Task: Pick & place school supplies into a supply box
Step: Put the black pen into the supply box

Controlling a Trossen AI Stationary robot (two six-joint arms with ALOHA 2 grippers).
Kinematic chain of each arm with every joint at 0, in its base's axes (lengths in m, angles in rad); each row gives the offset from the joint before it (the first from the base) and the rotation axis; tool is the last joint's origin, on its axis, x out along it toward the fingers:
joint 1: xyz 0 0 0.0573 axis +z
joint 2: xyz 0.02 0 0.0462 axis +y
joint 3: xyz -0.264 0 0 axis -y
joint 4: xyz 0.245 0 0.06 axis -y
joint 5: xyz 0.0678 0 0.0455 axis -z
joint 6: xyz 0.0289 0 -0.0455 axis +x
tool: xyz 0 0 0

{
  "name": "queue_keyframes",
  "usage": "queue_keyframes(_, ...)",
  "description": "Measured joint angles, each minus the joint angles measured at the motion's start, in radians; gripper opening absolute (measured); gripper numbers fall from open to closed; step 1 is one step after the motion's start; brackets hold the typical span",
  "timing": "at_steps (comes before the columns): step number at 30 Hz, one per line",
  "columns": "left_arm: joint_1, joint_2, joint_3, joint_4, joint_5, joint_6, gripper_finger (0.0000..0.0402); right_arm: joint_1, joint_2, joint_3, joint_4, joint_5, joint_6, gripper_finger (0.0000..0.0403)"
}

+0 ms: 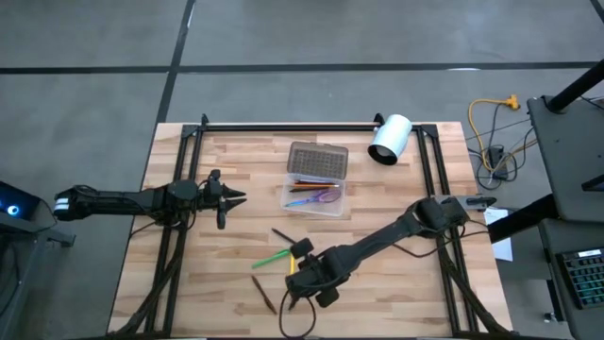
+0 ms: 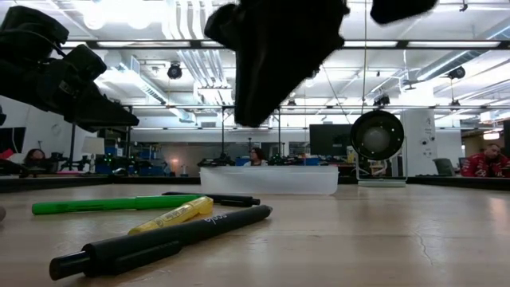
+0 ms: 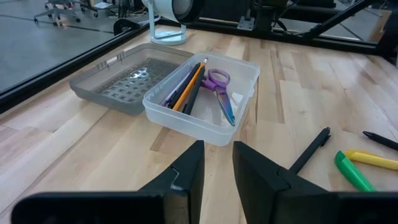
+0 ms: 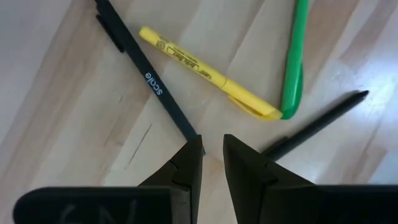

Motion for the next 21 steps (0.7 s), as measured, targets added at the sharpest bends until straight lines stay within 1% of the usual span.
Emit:
queue_keyframes(3, 0.0, 0.0, 0.0, 0.0, 0.0, 0.0, 0.0069, 0.0, 0.007, 0.0, 0.009, -0.008, 0.0, 0.0057)
queue_keyframes(7, 0.0, 0.0, 0.0, 0.0, 0.0, 0.0, 0.0069, 0.0, 0.023, 0.013, 0.016, -0.066, -0.047, 0.0057)
queue_keyframes(14, 0.0, 0.0, 0.0, 0.0, 0.0, 0.0, 0.0069, 0.0, 0.059, 0.085, 0.025, -0.15, -0.126, 0.0057)
queue_keyframes(21, 0.0, 0.0, 0.0, 0.0, 0.0, 0.0, 0.0069, -0.002, 0.112, 0.146, 0.015, -0.184, -0.187, 0.0057)
